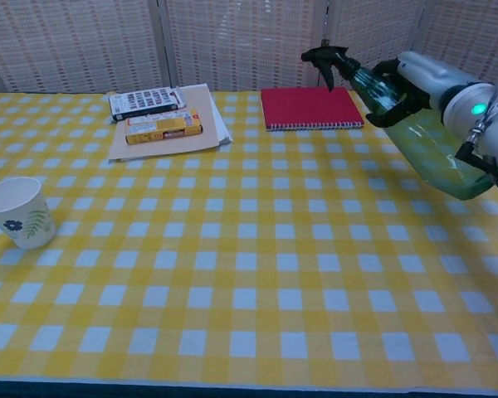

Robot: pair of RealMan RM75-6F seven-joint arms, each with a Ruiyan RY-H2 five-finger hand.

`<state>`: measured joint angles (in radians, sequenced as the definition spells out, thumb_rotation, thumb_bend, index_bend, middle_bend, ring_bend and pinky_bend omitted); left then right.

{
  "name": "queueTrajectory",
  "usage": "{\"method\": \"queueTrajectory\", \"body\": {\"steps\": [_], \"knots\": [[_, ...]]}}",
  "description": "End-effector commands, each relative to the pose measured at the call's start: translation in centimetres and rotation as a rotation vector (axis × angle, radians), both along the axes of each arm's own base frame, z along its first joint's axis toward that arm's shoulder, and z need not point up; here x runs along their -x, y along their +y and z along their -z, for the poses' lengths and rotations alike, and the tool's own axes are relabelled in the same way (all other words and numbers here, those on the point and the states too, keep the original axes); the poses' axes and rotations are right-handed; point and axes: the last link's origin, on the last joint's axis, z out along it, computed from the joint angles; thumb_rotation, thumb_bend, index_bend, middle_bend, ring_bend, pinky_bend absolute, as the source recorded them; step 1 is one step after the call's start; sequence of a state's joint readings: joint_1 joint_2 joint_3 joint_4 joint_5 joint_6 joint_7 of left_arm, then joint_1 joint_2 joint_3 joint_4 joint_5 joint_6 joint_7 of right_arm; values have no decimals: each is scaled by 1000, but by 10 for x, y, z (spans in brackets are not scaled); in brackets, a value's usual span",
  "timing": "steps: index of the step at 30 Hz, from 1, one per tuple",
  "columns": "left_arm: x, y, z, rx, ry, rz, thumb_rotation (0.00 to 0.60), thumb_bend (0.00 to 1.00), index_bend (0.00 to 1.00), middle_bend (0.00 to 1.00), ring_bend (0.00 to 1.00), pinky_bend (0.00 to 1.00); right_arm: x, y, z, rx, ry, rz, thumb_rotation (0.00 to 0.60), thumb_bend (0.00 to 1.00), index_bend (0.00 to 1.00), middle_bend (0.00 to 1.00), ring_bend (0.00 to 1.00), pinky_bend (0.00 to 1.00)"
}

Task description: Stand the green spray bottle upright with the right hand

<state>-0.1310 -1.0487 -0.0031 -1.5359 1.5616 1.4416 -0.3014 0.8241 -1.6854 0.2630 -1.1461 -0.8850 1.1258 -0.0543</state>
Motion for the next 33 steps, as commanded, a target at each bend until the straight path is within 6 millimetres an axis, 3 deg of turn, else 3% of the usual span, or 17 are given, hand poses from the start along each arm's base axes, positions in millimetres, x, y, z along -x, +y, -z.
{"method": "queueTrajectory", "body": {"steps": [1,7,17,22,33], "knots": [[1,2,2,7,3,-5,224,367,53,44,30,17,1,31,-13,142,-497,-138,600,444,581,613,630,717],[0,4,5,14,10,-5,222,367,53,44,30,17,9,40,-12,214,-710,-221,600,444,581,612,618,717],[1,4,3,12,5,-19,224,366,57,44,30,31,24,68,2,307,-684,-440,600,444,581,603,582,681],[2,3,3,16,4,-21,222,366,57,44,31,31,38,71,13,292,-658,-423,600,444,581,599,572,668],[2,3,2,12,5,-20,223,366,60,44,31,31,55,72,16,307,-699,-361,600,444,581,599,572,668]]}}
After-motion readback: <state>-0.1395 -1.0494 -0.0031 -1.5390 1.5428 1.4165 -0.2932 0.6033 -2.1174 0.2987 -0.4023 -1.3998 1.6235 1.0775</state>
